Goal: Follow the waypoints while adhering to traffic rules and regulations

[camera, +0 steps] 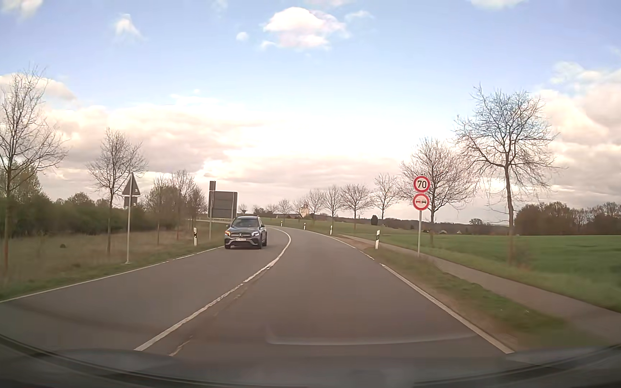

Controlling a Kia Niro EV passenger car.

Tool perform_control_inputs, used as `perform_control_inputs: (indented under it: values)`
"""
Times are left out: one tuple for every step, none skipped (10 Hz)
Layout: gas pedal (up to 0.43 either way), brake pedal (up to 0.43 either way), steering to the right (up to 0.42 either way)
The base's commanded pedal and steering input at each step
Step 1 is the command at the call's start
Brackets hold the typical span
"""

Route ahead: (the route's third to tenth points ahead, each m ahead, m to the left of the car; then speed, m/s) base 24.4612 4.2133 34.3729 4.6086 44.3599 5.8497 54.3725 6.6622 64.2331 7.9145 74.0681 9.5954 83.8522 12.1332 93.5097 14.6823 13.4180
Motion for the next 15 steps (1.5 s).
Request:
perform_control_inputs:
  values:
    - [0.299,0.000,-0.013]
    - [0.299,0.000,-0.014]
    - [0.299,0.000,-0.014]
    - [0.299,0.000,-0.012]
    - [0.299,0.000,-0.011]
    - [0.299,0.000,-0.011]
    - [0.299,0.000,-0.011]
    - [0.299,0.000,-0.011]
    - [0.299,0.000,-0.011]
    - [0.299,0.000,-0.011]
    - [0.299,0.000,-0.016]
    - [0.287,0.000,-0.021]
    - [0.280,0.000,-0.022]
    - [0.280,0.000,-0.022]
    - [0.268,0.000,-0.022]
